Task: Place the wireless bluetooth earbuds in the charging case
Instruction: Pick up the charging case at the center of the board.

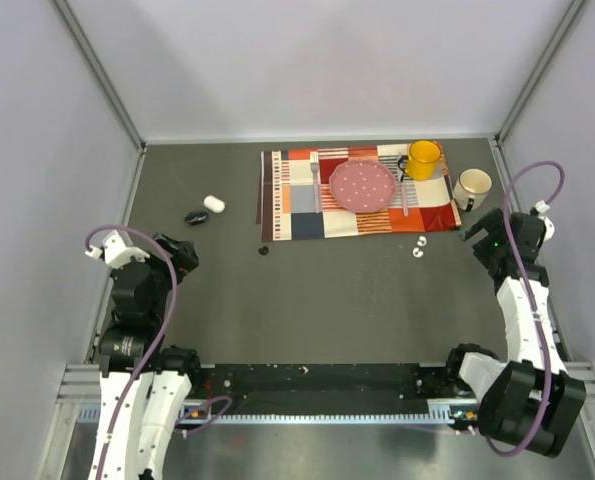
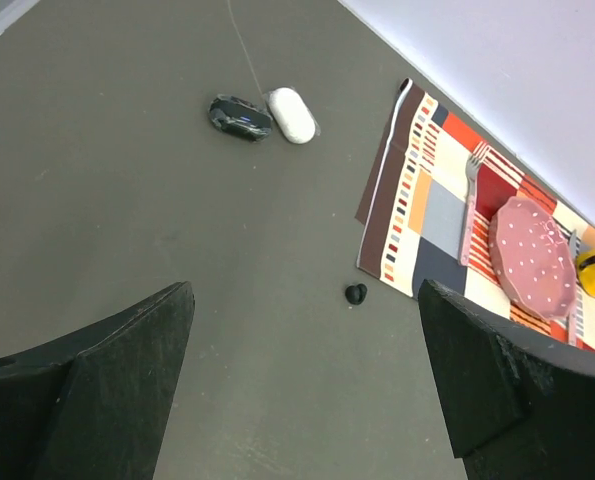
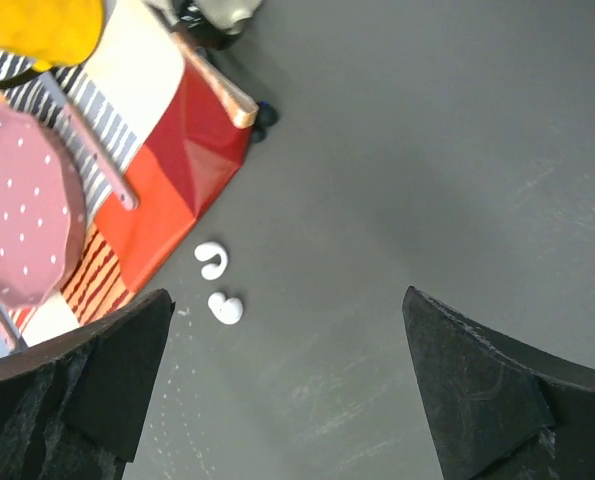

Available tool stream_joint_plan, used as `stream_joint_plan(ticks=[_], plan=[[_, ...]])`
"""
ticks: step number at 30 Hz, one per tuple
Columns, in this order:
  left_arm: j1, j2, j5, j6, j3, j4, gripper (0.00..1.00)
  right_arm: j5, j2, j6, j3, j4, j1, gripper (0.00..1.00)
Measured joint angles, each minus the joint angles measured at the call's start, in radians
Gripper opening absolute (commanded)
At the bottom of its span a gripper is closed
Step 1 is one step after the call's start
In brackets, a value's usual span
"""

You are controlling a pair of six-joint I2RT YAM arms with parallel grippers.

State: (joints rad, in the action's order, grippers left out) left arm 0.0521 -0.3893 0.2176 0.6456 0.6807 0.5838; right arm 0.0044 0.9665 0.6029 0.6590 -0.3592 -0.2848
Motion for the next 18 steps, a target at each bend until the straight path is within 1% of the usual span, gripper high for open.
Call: stream_joint_plan(ticks=[4, 7, 11, 15, 18], plan=[[0.000, 0.010, 0.006, -0.021, -0.024, -0.014, 0.99, -0.036, 0.045, 0.024, -0.020, 0.027, -0.066, 0.99], [0.000, 0.016, 0.006, -0.043, -0.032, -0.016, 0.99, -0.068, 0.060, 0.039, -0.046, 0.043, -0.071, 0.99], [0.000, 0.016, 0.000, -0.083, -0.028, -0.022, 0.99, -0.164, 0.065, 0.048, -0.065, 0.102, -0.072, 0.99], [0.000, 0.016, -0.023, -0.114, -0.028, -0.023, 0.99, -0.241, -0.023, 0.035, -0.114, 0.194, -0.072, 0.98], [0.000, 0.019, -0.043, -0.126, -0.028, -0.023, 0.99, -0.333, -0.105, 0.012, -0.142, 0.245, -0.071, 0.96]])
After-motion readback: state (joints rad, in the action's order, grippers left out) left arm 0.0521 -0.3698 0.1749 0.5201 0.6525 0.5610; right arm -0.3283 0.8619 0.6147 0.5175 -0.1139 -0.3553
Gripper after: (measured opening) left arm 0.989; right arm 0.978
